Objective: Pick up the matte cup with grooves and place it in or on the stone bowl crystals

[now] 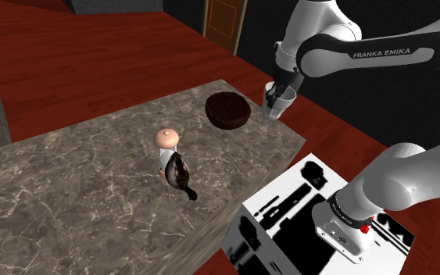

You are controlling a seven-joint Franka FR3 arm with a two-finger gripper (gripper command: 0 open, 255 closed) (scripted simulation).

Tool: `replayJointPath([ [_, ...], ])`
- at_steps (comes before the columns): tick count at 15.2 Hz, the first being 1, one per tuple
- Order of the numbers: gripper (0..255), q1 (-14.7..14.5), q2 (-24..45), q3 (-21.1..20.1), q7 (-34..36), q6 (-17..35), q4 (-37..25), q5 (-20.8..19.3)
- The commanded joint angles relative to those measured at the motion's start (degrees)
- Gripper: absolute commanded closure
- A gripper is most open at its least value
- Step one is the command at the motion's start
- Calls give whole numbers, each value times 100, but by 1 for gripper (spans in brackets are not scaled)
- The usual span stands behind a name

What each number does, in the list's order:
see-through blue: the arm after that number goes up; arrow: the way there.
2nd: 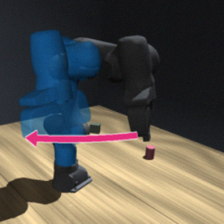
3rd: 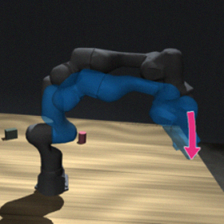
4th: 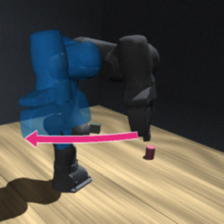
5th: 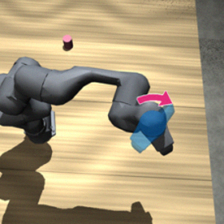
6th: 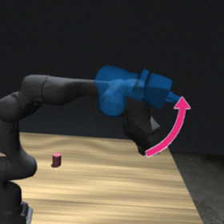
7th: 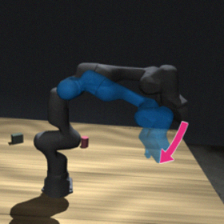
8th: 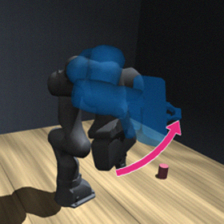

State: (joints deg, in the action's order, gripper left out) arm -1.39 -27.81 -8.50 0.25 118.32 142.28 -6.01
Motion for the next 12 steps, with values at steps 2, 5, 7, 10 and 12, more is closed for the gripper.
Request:
replayJointPath([
  [2, 255, -6, -80, 15, -45, -259, -183, 18],
  [5, 255, -8, -126, 26, -83, -499, -379, 31],
  [7, 255, -9, -150, 32, -107, -657, -514, 38],
  [10, 255, -8, -171, 39, -135, -848, -686, 45],
  [12, 255, -6, 274, -75, 1, -850, -1116, 27],
])
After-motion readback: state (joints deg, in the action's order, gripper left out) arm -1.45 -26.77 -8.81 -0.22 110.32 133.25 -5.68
